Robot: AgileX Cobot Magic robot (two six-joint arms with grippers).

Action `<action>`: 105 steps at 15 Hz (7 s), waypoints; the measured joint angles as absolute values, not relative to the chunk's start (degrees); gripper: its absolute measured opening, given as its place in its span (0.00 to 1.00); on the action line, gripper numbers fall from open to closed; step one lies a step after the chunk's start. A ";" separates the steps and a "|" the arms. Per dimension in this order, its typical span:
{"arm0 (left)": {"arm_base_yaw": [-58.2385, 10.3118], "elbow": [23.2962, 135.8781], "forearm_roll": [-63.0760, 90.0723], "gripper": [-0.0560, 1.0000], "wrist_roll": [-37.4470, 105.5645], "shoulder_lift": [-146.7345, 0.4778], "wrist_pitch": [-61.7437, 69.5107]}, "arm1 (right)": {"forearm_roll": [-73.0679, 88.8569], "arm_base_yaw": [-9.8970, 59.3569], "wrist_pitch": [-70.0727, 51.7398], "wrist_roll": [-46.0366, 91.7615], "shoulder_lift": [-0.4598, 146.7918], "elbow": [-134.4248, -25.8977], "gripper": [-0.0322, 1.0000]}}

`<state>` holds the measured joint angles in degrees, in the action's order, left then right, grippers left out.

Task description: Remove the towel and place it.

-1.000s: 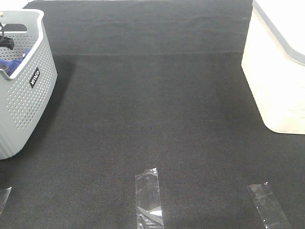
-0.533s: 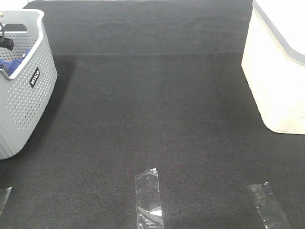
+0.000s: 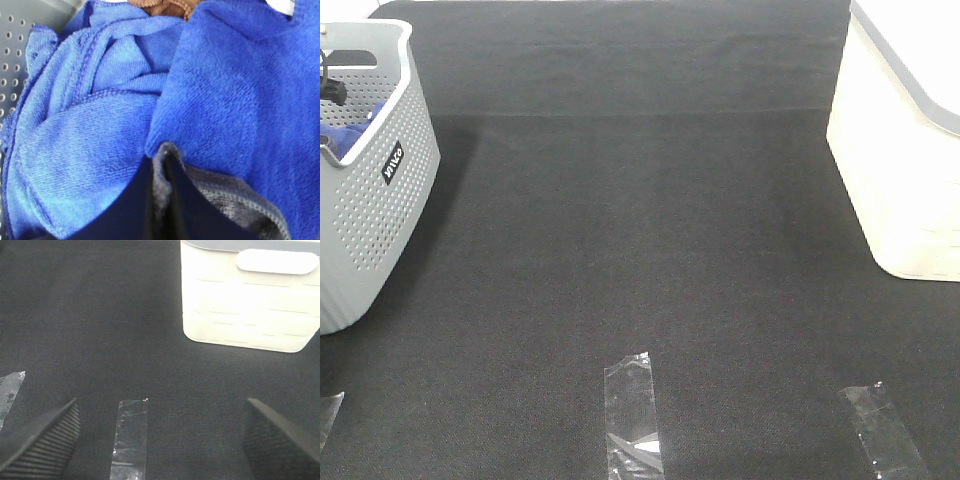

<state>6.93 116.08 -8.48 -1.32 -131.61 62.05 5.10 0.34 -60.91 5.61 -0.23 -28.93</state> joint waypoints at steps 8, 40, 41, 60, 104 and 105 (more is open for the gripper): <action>6.93 116.08 -8.48 0.40 -1.32 -130.35 64.11 | 5.10 0.34 -60.91 5.61 -0.23 -28.93 0.81; 6.59 116.20 22.69 0.06 11.86 -102.04 51.51 | 7.45 0.34 -60.91 5.61 -0.23 -28.93 0.81; 5.73 116.20 24.12 0.06 12.95 -101.01 50.48 | 8.65 0.34 -60.91 5.61 -0.06 -28.93 0.81; -31.11 116.20 25.78 0.06 18.16 -97.29 37.82 | 54.83 5.79 -41.25 55.41 38.45 -29.34 0.76; -37.82 116.20 42.23 0.06 37.64 -96.94 57.93 | 88.46 17.82 -47.44 104.85 84.40 -32.09 0.53; -37.82 116.20 42.23 0.06 37.64 -96.94 57.93 | 87.55 17.82 -47.44 103.48 84.40 -32.09 0.49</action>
<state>-37.82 116.20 42.23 37.64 -96.94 57.93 87.55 17.82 -47.44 103.48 84.40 -32.09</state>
